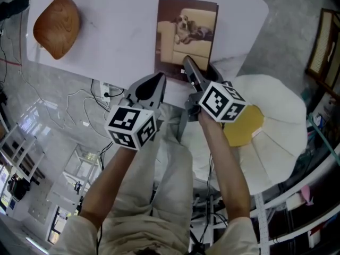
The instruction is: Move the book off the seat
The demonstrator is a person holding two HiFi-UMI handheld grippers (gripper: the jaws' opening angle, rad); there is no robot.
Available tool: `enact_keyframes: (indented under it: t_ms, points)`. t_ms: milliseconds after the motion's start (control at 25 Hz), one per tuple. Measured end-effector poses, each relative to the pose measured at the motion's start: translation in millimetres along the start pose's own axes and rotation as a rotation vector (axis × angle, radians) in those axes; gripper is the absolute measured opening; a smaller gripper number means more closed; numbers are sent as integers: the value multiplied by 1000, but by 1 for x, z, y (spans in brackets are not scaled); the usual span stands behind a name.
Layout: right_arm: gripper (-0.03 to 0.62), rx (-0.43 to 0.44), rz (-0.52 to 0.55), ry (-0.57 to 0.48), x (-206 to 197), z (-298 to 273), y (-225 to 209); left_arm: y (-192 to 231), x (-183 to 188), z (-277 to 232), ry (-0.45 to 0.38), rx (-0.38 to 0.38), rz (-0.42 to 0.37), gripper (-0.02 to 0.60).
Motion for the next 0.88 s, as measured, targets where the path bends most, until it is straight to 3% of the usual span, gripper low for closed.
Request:
enact_keyframes:
  t_ms: [280, 480, 880]
  points:
    - [284, -166, 213, -18, 5, 2, 5, 0, 0, 2, 0, -3, 0, 9]
    - [302, -303, 371, 27, 6, -2, 6, 1, 4, 6, -4, -7, 2, 9]
    - [301, -288, 348, -8, 12, 17, 6, -10, 12, 11, -17, -17, -7, 9]
Point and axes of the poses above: the fingertips, and each gripper's own axes: z backward along the fingers, y to its left, x out of its top, the point moved 7 cm from there along z, backward along the fingers, and after that the axes turned 8 degrees about -y, right-handed, at the moved point
